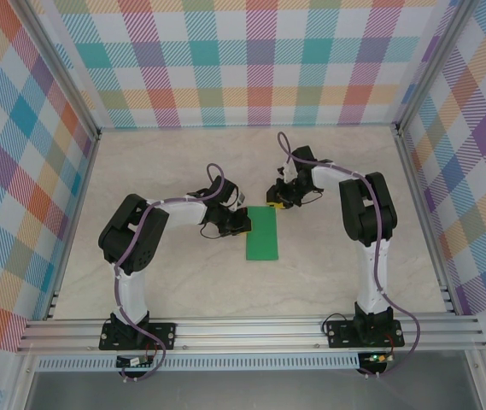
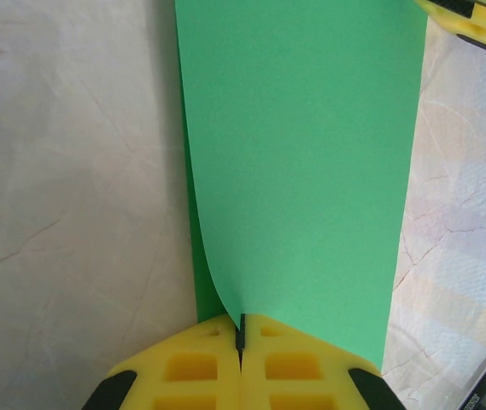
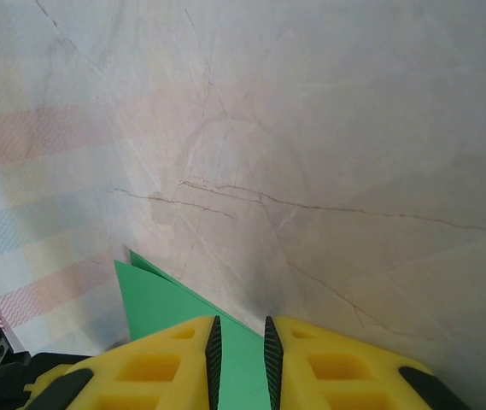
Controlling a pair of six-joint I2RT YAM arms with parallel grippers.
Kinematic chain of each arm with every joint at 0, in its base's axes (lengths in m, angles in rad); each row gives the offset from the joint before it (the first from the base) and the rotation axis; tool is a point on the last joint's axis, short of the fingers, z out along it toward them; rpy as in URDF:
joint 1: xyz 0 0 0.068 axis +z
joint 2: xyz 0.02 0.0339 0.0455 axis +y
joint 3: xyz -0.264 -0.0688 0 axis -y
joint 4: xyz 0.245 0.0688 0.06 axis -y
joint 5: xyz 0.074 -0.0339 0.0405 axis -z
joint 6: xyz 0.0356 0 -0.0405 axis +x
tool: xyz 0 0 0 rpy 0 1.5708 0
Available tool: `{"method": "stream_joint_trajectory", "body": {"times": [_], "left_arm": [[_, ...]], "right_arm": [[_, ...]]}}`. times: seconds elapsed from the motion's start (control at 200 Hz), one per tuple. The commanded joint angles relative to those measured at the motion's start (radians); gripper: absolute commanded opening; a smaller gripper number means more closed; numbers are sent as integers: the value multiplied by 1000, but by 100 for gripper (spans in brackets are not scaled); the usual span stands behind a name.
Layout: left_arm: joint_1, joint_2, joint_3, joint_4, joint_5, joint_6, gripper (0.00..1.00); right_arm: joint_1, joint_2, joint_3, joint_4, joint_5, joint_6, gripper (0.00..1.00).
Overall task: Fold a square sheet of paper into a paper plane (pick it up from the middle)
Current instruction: Fold the square sheet of paper in half at the center of the table.
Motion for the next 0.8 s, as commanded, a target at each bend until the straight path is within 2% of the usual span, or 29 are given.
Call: {"method": "stream_joint_trajectory", "body": {"times": [0.0, 0.2, 0.42, 0.615, 0.795], "left_arm": [[-3, 82, -41, -139, -80, 16, 2], [-3, 80, -43, -142, -85, 17, 2], [-3, 80, -48, -134, -83, 15, 2], [-3, 79, -56, -130, -84, 15, 2], [-3, 83, -56, -125, -88, 9, 2]], "right_arm": [[-6, -39, 1, -17, -23, -7, 24], [-6, -129, -77, 48, -97, 35, 24], [1, -117, -204, 140, -107, 80, 25], [30, -81, -211, 80, -18, 19, 26], [34, -158, -231, 56, 42, 10, 26]]}}
